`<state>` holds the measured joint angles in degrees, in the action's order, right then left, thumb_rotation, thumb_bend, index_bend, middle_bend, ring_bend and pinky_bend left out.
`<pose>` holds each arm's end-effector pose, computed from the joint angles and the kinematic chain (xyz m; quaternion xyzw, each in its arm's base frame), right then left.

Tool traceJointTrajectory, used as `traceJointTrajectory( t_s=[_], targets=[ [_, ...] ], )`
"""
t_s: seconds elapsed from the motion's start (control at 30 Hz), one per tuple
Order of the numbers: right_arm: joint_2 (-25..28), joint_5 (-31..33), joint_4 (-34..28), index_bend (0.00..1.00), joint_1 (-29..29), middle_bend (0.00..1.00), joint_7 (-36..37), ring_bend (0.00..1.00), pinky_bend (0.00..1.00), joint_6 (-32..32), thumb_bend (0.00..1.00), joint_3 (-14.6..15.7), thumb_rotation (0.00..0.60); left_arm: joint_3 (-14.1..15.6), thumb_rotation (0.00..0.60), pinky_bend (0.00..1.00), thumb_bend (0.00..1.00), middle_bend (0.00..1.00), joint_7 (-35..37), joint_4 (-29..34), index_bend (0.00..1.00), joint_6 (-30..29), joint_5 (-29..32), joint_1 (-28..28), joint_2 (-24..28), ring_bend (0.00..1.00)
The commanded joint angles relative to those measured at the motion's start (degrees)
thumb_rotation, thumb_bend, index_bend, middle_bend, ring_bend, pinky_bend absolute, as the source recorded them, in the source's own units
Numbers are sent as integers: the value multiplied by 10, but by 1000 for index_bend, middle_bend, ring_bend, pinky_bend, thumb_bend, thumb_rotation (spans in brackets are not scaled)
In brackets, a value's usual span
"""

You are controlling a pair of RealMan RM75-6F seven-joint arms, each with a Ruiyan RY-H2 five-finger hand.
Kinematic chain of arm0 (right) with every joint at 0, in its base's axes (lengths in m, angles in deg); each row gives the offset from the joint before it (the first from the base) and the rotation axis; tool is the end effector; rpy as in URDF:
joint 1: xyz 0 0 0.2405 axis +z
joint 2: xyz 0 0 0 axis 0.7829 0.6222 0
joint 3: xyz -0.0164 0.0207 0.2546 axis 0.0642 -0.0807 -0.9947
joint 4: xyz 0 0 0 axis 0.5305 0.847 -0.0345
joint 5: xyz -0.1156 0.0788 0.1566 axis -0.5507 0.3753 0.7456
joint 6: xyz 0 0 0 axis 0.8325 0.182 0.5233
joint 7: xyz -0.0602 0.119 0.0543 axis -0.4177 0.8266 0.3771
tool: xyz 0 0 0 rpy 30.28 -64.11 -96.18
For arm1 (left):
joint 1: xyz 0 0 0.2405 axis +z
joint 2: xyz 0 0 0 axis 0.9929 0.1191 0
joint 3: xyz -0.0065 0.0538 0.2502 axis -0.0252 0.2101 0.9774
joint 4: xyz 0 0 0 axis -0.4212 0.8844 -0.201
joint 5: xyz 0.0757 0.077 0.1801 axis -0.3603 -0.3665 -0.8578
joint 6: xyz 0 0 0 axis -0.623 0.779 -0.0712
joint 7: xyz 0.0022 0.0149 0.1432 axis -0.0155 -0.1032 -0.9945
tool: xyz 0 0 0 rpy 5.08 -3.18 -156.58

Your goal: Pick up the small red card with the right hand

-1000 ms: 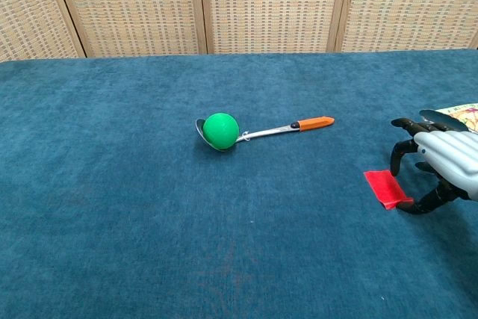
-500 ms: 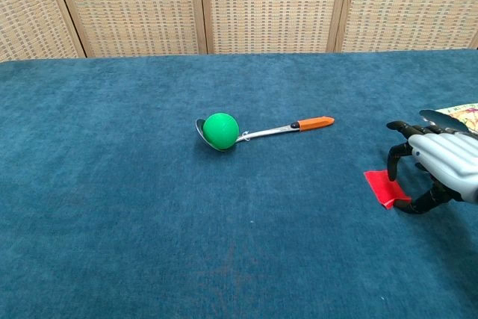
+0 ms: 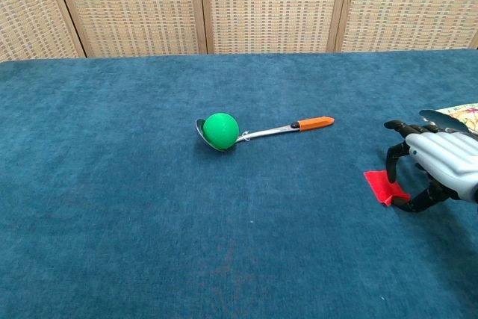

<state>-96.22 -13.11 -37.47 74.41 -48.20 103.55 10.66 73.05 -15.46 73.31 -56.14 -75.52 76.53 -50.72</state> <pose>-0.2371 -0.2732 -0.0494 0.6587 -0.4085 0.3176 0.5462 -0.2837 0.1715 0.1369 -0.6340 -0.4146 -0.3959 0.5191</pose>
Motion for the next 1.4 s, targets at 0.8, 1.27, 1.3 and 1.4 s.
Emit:
traceJointTrajectory(
  t_s=[0.8,1.27,1.3,1.4],
  targets=[
    [3,10,-8,567,3,41,-10,0,0,-5,364,0,600,0,600,0,215,0,1,1,0,-2,-3,-1,0,0],
    [7,12,-14,577,6,46,-11,0,0,-5,439,-2,600,0,600,0,215,0,0,1,0,0,-3,-2,-1,0],
    [8,12,-14,577,6,47,-11,0,0,-5,436,-2,600,0,600,0,215,0,0,2,0,-1,-4,-2,-1,0],
    [9,13,-15,581,6,50,-11,0,0,-5,439,-1,600,0,600,0,215,0,0,2,0,-1,-4,-2,-1,0]
  ],
)
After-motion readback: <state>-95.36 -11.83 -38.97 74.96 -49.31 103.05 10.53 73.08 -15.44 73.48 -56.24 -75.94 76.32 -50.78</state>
